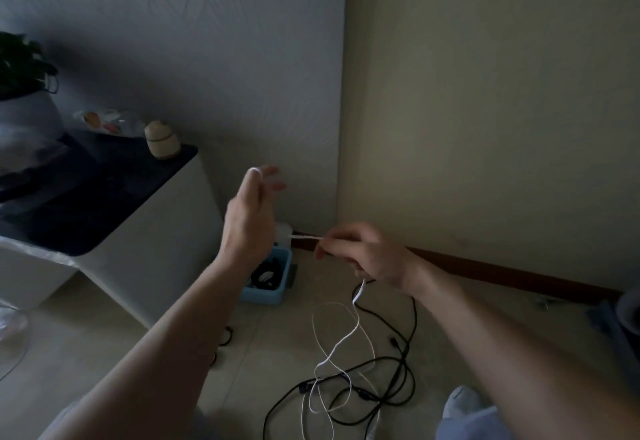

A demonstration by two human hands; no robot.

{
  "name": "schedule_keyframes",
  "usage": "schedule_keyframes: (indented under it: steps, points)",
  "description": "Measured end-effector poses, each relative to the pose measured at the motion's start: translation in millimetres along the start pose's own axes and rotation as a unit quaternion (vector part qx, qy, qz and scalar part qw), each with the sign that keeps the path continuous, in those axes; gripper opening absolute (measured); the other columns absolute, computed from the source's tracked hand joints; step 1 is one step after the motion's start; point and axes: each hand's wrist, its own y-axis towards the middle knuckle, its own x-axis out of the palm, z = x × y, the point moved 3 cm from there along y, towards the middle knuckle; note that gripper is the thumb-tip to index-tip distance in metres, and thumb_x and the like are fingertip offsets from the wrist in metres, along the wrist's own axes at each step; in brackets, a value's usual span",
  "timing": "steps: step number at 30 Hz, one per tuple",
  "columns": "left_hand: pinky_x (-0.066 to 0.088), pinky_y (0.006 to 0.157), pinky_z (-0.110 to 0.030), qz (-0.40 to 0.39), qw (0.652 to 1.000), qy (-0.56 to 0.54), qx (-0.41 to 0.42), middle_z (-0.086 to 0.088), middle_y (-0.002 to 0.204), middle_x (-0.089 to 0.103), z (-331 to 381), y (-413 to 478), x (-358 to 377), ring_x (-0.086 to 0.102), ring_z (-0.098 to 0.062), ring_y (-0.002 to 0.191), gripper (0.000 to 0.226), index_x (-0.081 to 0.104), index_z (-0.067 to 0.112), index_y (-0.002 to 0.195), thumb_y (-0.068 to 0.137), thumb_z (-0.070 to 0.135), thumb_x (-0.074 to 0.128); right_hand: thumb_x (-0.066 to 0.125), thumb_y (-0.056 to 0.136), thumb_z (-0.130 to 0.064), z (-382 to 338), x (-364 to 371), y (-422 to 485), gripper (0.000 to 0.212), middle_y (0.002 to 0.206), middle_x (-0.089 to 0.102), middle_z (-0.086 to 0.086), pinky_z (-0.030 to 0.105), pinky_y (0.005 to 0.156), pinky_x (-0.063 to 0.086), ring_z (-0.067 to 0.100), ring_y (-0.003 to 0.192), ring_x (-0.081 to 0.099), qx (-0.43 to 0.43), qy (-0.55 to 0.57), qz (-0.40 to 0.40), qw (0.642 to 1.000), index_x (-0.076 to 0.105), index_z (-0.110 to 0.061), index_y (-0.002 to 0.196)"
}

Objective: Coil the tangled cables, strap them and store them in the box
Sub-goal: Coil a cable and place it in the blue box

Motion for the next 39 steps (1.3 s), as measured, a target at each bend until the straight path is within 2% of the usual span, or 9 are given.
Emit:
schedule_keyframes:
  steps: [4,7,12,18,25,27,30,35,39]
  points:
    - [0.053,0.070,-0.044,-0.080,0.992,0.094,-0.004,0.010,0.089,0.063,-9.3,-12.5,21.5,0.064,-0.016,0.080,0.018,0.052,0.023,0.087,0.098,0.028,0.039,0.054,0.101,-0.020,-15.9,-1.7,-2.0,0.026,0.048,0.052,-0.026,0.000,0.052,0.036,-0.010,0.049,0.053,-0.099,-0.010,0.044,0.994,0.074,-0.010,0.087]
    - [0.045,0.071,-0.052,-0.153,0.983,0.032,-0.097,0.009,0.073,0.056,-13.6,-24.8,34.8,0.051,-0.018,0.071,0.029,0.051,0.020,0.077,0.091,0.042,0.038,0.054,0.101,-0.011,-18.4,-3.1,-1.3,0.026,0.060,0.064,-0.024,0.003,0.062,0.041,-0.010,0.060,0.060,-0.131,-0.012,0.086,0.988,0.072,-0.011,0.083]
    - [0.030,0.041,-0.020,-0.249,0.937,-0.092,-0.225,0.010,0.047,0.038,-6.3,-42.1,47.2,0.033,-0.006,0.041,0.067,0.067,0.022,0.060,0.102,0.058,0.030,0.058,0.100,-0.016,-16.7,-22.8,-1.5,0.029,0.045,0.050,-0.022,0.005,0.051,0.035,-0.004,0.046,0.050,-0.140,-0.020,0.203,0.969,0.069,-0.014,0.074]
    - [0.020,0.035,-0.016,-0.329,0.842,-0.316,-0.289,0.004,0.048,0.028,16.0,-47.8,45.9,0.022,-0.008,0.036,0.038,0.053,0.017,0.071,0.104,0.033,0.042,0.065,0.097,-0.029,4.2,-46.2,4.3,0.033,0.044,0.047,-0.015,0.025,0.054,0.037,0.000,0.042,0.043,-0.053,-0.048,0.302,0.951,0.066,-0.020,0.065]
    - [0.031,0.047,-0.023,-0.298,0.768,-0.494,-0.278,0.007,0.040,0.037,41.3,-39.9,32.1,0.037,-0.008,0.037,0.028,0.050,0.015,0.089,0.103,0.032,0.032,0.057,0.101,-0.034,26.8,-27.6,16.2,0.029,0.050,0.043,-0.013,0.032,0.053,0.053,0.003,0.041,0.039,0.102,0.023,0.127,0.986,0.063,-0.016,0.078]
    - [0.048,0.071,-0.026,-0.261,0.756,-0.523,-0.296,0.007,0.042,0.041,46.1,-38.5,30.9,0.049,-0.010,0.044,0.030,0.051,0.015,0.089,0.105,0.031,0.031,0.050,0.103,-0.035,30.0,-15.3,14.7,0.026,0.054,0.041,-0.011,0.024,0.043,0.041,0.005,0.042,0.033,0.123,0.053,0.048,0.990,0.056,-0.015,0.089]
    - [0.037,0.111,-0.044,-0.203,0.745,-0.553,-0.312,0.006,0.047,0.050,49.4,-33.3,28.1,0.064,-0.013,0.054,0.036,0.053,0.014,0.087,0.108,0.031,0.030,0.043,0.105,-0.036,30.3,-3.3,10.5,0.025,0.059,0.040,-0.009,0.020,0.039,0.026,0.007,0.044,0.028,0.142,0.032,-0.008,0.989,0.048,-0.016,0.089]
    - [0.058,0.081,-0.033,-0.141,0.752,-0.558,-0.321,0.001,0.084,0.075,37.8,-25.1,21.9,0.074,-0.016,0.083,0.035,0.054,0.018,0.086,0.108,0.036,0.033,0.042,0.104,-0.029,21.1,10.0,6.2,0.029,0.056,0.039,-0.007,0.034,0.062,0.051,0.007,0.043,0.033,0.122,-0.041,-0.021,0.991,0.049,-0.016,0.079]
    - [0.058,0.080,-0.027,-0.103,0.755,-0.560,-0.325,-0.004,0.111,0.075,30.1,-19.4,16.4,0.074,-0.016,0.094,0.026,0.054,0.016,0.099,0.109,0.026,0.032,0.040,0.106,-0.030,19.7,15.9,-5.5,0.028,0.060,0.041,-0.004,0.042,0.072,0.061,0.007,0.046,0.037,0.150,-0.043,-0.076,0.985,0.057,-0.012,0.092]
